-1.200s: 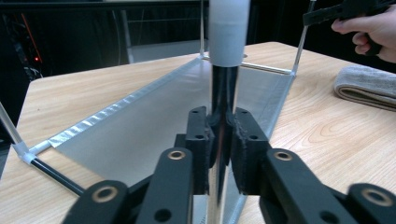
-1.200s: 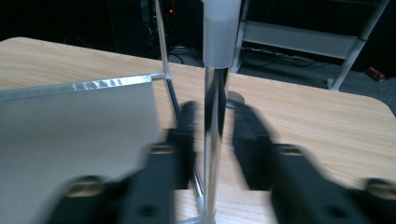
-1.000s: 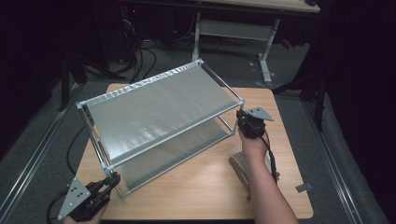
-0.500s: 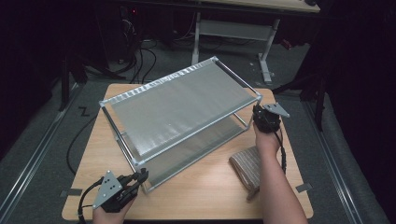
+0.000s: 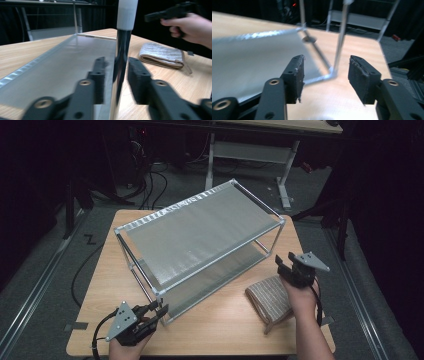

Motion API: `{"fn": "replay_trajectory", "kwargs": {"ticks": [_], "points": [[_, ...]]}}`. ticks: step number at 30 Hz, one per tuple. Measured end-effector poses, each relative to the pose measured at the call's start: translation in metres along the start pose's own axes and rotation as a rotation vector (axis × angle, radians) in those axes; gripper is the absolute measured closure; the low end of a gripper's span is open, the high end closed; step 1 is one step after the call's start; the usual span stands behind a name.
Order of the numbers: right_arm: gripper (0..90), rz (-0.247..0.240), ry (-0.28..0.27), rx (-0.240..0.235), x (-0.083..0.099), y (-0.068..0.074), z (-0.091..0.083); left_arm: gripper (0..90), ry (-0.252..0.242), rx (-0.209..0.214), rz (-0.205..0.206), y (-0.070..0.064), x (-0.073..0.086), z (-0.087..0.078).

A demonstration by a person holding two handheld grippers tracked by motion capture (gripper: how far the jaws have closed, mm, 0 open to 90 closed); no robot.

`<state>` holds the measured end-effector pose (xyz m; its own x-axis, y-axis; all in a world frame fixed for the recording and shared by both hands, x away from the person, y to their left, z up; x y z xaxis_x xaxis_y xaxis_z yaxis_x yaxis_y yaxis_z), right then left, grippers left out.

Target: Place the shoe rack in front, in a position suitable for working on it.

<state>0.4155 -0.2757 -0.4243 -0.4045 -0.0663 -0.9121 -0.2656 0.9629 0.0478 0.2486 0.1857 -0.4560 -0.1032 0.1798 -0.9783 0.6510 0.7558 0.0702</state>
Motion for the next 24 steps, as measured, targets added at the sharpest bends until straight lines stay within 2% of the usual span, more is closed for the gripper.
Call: {"fn": "replay_trajectory", "kwargs": {"ticks": [2, 3, 4, 5, 6, 7, 8, 9, 12, 13, 16, 17, 18, 19, 21, 24], "points": [[43.5, -0.013, 0.015, -0.014, 0.004, 0.002, -0.005, 54.2, -0.001, -0.004, 0.013, -0.001, 0.002, -0.001], [39.4, -0.044, 0.041, -0.018, 0.019, 0.009, -0.02, 49.3, 0.006, -0.015, 0.025, -0.001, 0.004, -0.002], [39.4, -0.044, 0.041, -0.018, 0.019, 0.009, -0.02, 49.3, 0.012, -0.022, 0.03, -0.001, 0.005, -0.002], [36.0, -0.044, 0.044, -0.017, 0.033, 0.013, -0.033, 43.2, 0.023, -0.03, 0.027, 0.0, 0.007, 0.001], [36.0, -0.044, 0.044, -0.017, 0.033, 0.013, -0.033, 41.9, 0.023, -0.03, 0.027, 0.0, 0.007, 0.001], [34.4, -0.038, 0.048, -0.012, 0.039, 0.013, -0.038, 41.9, 0.03, -0.031, 0.018, 0.0, 0.008, 0.003], [26.8, -0.005, 0.068, -0.005, 0.056, 0.014, -0.046, 36.3, 0.05, -0.019, 0.003, 0.001, 0.01, 0.007], [24.2, 0.011, 0.087, 0.0, 0.063, 0.014, -0.048, 35.4, 0.062, -0.013, 0.0, 0.001, 0.011, 0.008], [15.2, 0.015, 0.141, 0.006, 0.081, 0.015, -0.054, 30.2, 0.082, -0.007, -0.008, 0.001, 0.013, 0.011], [15.2, 0.015, 0.141, 0.006, 0.081, 0.015, -0.054, 30.2, 0.09, -0.008, -0.012, 0.001, 0.014, 0.012], [11.3, 0.009, 0.163, -0.011, 0.09, 0.015, -0.063, 22.8, 0.107, -0.013, -0.008, 0.001, 0.015, 0.016], [6.4, 0.014, 0.181, -0.02, 0.093, 0.015, -0.065, 20.8, 0.112, -0.016, -0.008, 0.001, 0.015, 0.017], [0.0, 0.0, 0.213, -0.019, 0.097, 0.016, -0.064, 15.3, 0.141, -0.013, -0.016, 0.001, 0.017, 0.02], [0.0, 0.0, 0.213, -0.019, 0.097, 0.016, -0.064, 13.1, 0.141, -0.013, -0.016, 0.001, 0.017, 0.02], [0.0, -0.012, 0.229, -0.013, 0.098, 0.017, -0.062, 11.3, 0.189, -0.022, -0.037, 0.001, 0.02, 0.024], [0.0, -0.013, 0.239, -0.011, 0.098, 0.017, -0.059, 11.3, 0.214, -0.007, -0.041, 0.001, 0.021, 0.026]]}}
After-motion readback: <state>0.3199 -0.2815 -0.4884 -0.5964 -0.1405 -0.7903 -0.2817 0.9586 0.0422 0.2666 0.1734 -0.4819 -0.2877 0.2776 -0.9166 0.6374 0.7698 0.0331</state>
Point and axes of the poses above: each handheld gripper's, and its own axes: z roughly forward along the jaws, x roughly out of its underside, y roughly to its left, the point moved 1 cm from there along z, roughly forward along the jaws, and after that the axes turned 7 degrees about z, right-handed, at the moved point
